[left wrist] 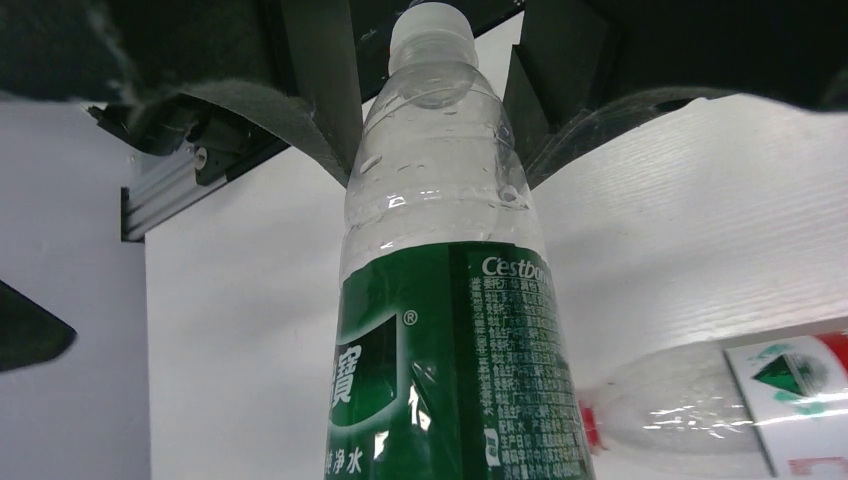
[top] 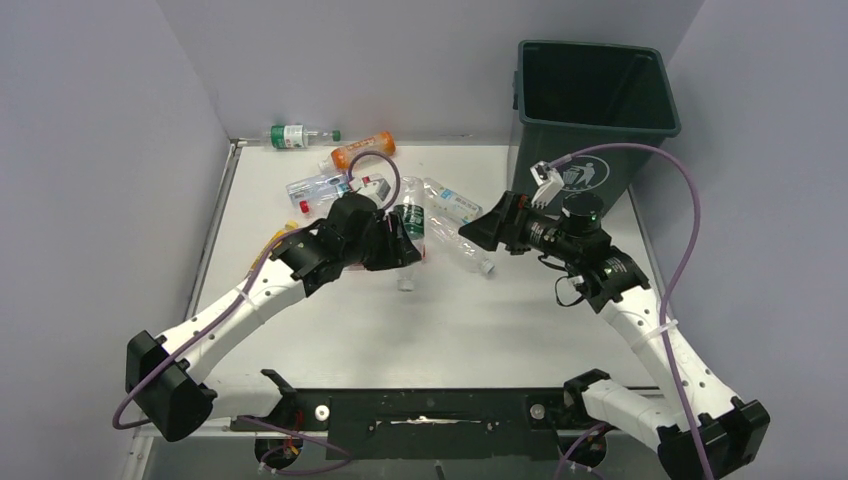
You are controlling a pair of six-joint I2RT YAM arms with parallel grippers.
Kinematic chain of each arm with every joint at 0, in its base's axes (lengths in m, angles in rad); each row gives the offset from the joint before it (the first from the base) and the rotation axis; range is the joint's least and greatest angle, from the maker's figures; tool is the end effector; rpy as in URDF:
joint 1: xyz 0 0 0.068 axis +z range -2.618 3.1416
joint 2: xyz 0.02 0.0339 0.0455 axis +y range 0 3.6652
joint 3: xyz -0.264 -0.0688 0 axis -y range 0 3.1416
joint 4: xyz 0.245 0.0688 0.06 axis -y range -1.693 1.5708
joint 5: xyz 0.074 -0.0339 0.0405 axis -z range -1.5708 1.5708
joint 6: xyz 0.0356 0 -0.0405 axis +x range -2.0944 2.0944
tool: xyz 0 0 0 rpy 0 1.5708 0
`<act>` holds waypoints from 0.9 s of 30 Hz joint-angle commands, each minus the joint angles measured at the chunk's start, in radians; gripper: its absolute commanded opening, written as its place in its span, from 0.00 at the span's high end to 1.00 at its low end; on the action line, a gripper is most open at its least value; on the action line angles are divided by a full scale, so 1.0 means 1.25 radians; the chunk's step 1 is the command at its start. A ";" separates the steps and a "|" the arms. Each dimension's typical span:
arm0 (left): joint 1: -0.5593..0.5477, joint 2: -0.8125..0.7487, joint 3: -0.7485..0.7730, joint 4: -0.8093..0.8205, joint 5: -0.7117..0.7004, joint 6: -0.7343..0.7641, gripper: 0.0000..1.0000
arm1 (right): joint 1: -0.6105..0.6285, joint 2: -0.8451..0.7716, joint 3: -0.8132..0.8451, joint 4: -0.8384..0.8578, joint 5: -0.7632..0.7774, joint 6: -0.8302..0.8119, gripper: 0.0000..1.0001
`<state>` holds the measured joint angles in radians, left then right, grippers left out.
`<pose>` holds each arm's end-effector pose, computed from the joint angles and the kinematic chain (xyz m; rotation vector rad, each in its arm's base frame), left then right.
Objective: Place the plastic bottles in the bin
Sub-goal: Pick up the plastic bottle at the center of the board.
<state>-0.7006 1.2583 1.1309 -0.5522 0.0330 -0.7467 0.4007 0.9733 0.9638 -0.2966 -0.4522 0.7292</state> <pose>0.2092 -0.1780 0.3242 -0.0361 2.3793 -0.7819 0.1948 0.0994 0.3575 -0.0055 2.0264 1.1721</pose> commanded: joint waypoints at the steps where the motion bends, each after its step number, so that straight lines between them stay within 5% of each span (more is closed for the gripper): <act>1: -0.035 -0.024 -0.006 0.128 0.073 0.028 0.61 | 0.003 0.036 0.014 0.108 -0.054 0.062 0.02; 27: -0.181 -0.003 0.022 0.219 0.136 0.074 0.60 | -0.012 0.143 0.059 0.164 -0.078 0.072 0.01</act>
<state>-0.9192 1.2591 1.1114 -0.3653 0.1757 -0.6701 0.3923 1.1389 0.9878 -0.1642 -0.5190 0.8200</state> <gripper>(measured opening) 0.459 0.979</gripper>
